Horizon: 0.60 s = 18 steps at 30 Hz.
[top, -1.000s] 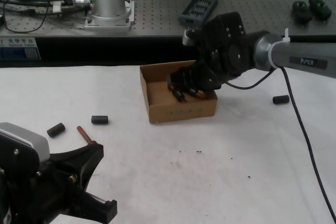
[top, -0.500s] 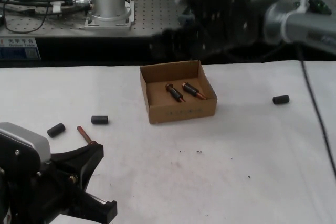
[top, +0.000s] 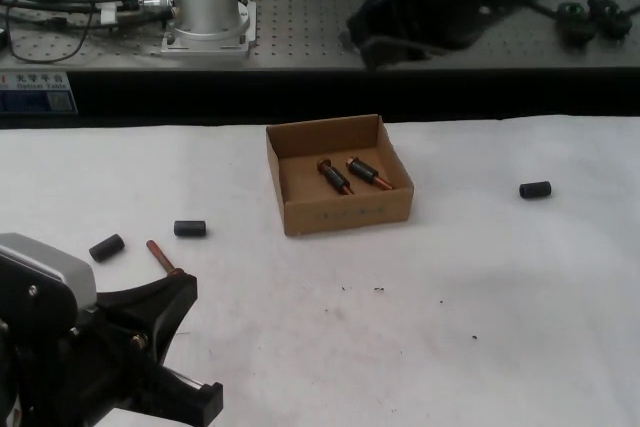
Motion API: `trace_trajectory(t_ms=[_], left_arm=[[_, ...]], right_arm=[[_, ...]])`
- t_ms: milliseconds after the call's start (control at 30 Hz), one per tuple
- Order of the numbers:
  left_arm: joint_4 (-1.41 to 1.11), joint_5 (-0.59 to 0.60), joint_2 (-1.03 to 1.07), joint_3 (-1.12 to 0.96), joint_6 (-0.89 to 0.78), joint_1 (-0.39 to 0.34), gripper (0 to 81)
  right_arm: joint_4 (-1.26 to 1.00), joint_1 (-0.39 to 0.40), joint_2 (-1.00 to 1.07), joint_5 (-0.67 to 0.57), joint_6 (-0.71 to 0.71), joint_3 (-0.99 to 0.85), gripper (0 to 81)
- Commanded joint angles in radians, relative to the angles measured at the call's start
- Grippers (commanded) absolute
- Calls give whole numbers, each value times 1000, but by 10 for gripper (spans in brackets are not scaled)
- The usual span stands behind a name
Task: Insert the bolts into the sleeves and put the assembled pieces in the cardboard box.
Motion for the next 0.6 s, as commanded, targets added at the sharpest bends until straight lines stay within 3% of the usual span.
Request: trace_trajectory(t_ms=[0, 133, 333, 567], left_arm=[[-14, -6, -9, -5, 10, 3, 6], [-6, -6, -9, -6, 10, 3, 6], [-6, -6, -9, -6, 10, 3, 6], [-6, -6, -9, -6, 10, 3, 6]], right_arm=[[-5, -2, -56, 1, -18, 49, 44], [-126, -2, -178, 21, 4, 216, 64], [-255, -2, -339, 159, 38, 427, 64], [-206, -9, -456, 304, 34, 607, 64]])
